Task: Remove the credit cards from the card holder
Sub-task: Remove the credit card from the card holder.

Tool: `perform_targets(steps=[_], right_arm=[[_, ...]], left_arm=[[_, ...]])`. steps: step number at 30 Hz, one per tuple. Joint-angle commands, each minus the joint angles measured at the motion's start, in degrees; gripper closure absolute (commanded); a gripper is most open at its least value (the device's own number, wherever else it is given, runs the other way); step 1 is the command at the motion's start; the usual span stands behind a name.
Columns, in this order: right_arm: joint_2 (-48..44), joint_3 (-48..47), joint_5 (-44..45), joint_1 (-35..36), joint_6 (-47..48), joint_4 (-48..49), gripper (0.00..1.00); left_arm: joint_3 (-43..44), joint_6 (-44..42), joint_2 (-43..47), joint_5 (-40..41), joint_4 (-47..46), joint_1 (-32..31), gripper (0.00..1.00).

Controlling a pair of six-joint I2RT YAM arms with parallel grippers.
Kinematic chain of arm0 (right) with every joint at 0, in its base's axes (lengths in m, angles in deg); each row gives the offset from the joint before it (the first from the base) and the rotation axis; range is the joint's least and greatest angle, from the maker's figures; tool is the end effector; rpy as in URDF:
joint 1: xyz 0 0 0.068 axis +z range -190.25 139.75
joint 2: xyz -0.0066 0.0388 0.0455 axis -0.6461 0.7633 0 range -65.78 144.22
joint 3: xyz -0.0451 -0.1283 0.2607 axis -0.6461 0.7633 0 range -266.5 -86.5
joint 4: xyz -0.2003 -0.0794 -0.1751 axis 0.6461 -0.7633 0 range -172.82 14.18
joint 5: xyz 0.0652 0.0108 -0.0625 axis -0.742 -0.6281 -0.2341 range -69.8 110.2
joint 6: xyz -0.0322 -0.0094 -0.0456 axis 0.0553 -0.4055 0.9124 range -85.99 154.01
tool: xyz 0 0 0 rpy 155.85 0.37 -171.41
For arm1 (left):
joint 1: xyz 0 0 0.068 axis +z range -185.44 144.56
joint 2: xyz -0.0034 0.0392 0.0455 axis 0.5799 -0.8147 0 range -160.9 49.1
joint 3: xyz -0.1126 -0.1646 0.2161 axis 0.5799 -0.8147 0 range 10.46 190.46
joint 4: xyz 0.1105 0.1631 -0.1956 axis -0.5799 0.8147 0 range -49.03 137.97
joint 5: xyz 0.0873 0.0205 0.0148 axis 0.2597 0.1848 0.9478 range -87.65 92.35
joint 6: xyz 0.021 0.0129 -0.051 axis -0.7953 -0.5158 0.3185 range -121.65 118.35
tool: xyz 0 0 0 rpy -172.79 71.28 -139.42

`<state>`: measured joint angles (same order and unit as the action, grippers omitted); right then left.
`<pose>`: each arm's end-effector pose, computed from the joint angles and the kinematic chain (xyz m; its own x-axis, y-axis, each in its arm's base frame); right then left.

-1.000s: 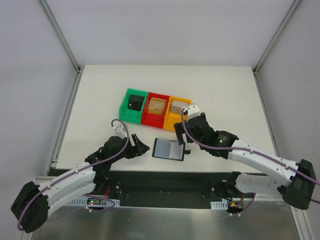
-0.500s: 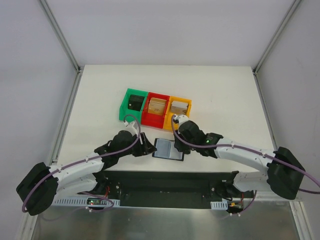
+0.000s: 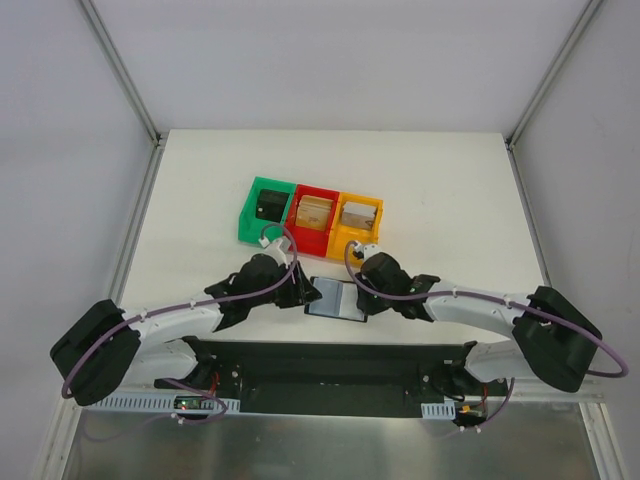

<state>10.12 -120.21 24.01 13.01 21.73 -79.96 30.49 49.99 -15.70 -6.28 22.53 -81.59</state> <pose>0.1597 0.2095 0.1771 -0.5869 -0.4317 -0.6850 -0.6624 0.7424 0.0997 0.1536 -0.1686 0.1800 -0.8227 -0.2626 -0.5041 0.2593 0.6158 -0.7440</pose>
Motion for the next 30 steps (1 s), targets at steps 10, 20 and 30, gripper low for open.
perform_targets(steps=[10,20,30], right_arm=[[-2.69,3.22,1.20,-0.35,-1.00,1.15,0.83],[-1.89,3.30,0.93,-0.34,-1.09,0.80,0.81],[-1.90,3.39,1.02,-0.34,-1.17,0.45,0.80]], left_arm=[[5.89,-0.04,-6.83,2.47,-0.90,-0.87,0.48],[8.27,-1.01,-10.00,3.79,0.59,-2.89,0.50],[7.92,-1.01,-11.23,6.07,2.44,-3.60,0.50]])
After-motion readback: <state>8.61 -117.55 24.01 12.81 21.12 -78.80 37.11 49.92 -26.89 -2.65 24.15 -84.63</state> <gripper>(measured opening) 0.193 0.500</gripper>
